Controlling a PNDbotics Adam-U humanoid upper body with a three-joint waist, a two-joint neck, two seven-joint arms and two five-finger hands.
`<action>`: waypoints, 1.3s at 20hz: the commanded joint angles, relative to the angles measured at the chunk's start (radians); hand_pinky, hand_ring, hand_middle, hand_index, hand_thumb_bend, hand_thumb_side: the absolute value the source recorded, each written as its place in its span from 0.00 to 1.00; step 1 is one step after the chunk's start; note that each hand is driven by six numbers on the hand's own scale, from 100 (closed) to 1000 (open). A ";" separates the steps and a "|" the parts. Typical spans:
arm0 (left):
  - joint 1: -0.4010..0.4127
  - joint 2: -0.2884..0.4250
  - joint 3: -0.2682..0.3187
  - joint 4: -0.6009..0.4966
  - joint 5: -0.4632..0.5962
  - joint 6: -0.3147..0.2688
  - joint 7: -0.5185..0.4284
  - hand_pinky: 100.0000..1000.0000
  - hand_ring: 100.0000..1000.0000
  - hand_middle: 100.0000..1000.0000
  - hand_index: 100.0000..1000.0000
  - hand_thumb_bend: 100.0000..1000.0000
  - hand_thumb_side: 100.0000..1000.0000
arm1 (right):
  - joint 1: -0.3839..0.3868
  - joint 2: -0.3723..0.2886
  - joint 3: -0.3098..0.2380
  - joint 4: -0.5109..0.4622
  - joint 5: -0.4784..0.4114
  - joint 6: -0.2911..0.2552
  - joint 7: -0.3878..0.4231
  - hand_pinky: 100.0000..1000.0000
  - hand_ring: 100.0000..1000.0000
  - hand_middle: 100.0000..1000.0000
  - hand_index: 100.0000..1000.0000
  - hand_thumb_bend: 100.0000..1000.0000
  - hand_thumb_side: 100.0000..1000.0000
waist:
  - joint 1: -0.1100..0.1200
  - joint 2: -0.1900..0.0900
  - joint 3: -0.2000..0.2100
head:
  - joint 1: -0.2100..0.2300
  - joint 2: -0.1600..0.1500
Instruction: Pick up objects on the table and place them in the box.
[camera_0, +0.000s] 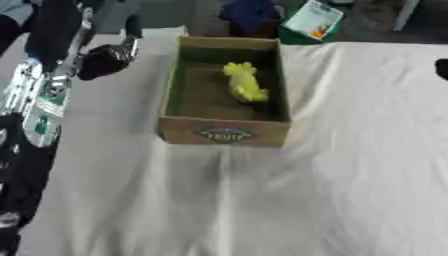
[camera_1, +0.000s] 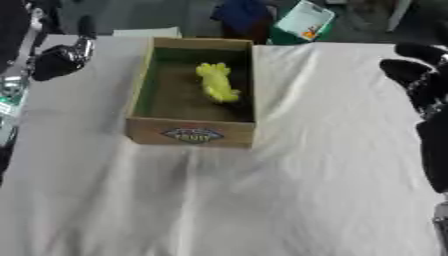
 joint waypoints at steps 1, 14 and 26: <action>0.042 -0.015 -0.005 -0.097 0.054 0.049 0.053 0.38 0.54 0.46 0.77 0.00 0.73 | -0.003 -0.007 -0.017 -0.020 0.015 -0.003 -0.017 0.87 0.75 0.75 0.96 0.00 1.00 | 0.000 -0.022 0.009 | -0.031 0.009; 0.349 -0.204 -0.058 -0.403 0.251 0.082 0.242 0.38 0.53 0.47 0.77 0.00 0.72 | 0.017 -0.020 -0.045 -0.020 0.051 -0.009 -0.063 0.87 0.75 0.74 0.96 0.00 1.00 | -0.021 0.006 0.050 | -0.090 0.007; 0.414 -0.284 0.049 -0.414 0.438 -0.095 0.184 0.41 0.55 0.52 0.80 0.00 0.71 | 0.036 -0.033 -0.062 -0.020 0.083 -0.012 -0.103 0.87 0.75 0.74 0.96 0.00 1.00 | -0.027 0.022 0.076 | -0.113 0.005</action>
